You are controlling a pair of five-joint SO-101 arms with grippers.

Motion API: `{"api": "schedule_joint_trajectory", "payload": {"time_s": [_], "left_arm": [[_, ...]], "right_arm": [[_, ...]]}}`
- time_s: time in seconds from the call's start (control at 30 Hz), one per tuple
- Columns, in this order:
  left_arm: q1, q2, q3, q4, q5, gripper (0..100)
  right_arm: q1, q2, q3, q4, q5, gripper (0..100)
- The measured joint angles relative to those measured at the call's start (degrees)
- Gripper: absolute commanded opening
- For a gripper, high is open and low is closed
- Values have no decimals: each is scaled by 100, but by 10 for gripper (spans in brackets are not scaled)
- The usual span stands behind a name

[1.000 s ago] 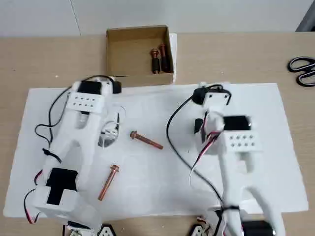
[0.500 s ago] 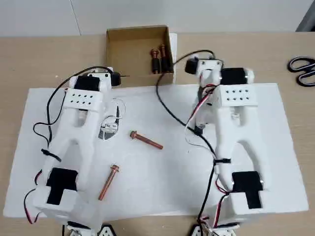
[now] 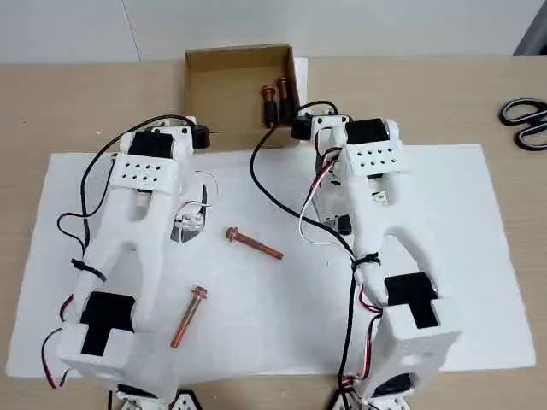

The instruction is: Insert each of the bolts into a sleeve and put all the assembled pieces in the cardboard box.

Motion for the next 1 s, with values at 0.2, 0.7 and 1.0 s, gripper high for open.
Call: {"api": "schedule_joint_trajectory", "payload": {"time_s": [0.2,0.7,1.0], "left_arm": [[0,0,0,0,0,6],[0,0,0,0,0,6],[0,0,0,0,0,6]], "right_arm": [[0,273,0,-325,0,189],[501,835,-9,-879,0,188],[440,1002,-18,-1064,0,188]]}}
